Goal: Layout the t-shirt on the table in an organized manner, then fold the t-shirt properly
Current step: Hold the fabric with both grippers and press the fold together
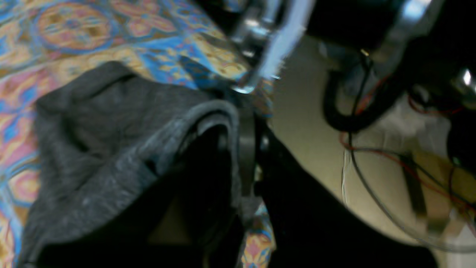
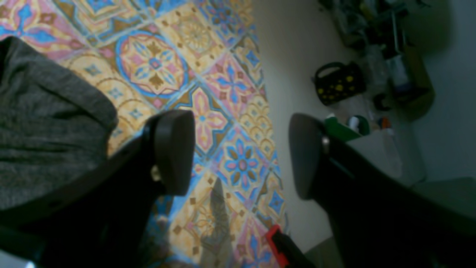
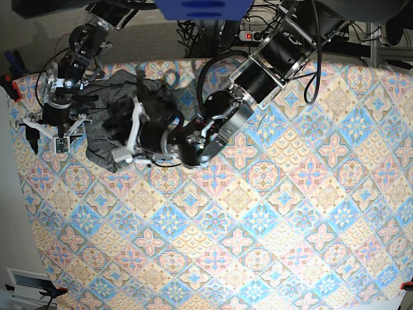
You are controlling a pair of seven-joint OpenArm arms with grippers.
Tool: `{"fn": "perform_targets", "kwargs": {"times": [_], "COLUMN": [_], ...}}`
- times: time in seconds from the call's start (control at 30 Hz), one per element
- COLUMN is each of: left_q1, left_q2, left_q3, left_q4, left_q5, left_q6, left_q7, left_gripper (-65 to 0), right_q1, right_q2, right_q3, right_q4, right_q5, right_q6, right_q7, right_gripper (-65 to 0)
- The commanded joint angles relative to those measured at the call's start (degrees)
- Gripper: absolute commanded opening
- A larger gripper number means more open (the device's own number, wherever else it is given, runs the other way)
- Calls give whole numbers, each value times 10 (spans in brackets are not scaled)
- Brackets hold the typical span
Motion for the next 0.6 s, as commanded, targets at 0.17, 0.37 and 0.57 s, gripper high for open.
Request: {"fn": "perform_targets", "kwargs": {"times": [0.17,0.37,0.57], "left_q1": [-65,-104,-114], "left_q2": [12,12,12], "left_q3": [62,163,239], "left_q4": [-81,-134,-219], "left_q5": [-15,-54,-33], "left_q6": [-4,-4,-3], "left_q7": [-92,-218,-372], "left_gripper": [-630,-623,-623], "right_q1": [6,49,53], "right_q2": [3,3,2], "right_q3": [39,78,83], "right_q4": [10,11,13], "right_q5": [0,0,0], "right_q6": [-10,-10,-10], "right_q7": [12,12,12], "right_gripper": [-271,-271,-271]}}
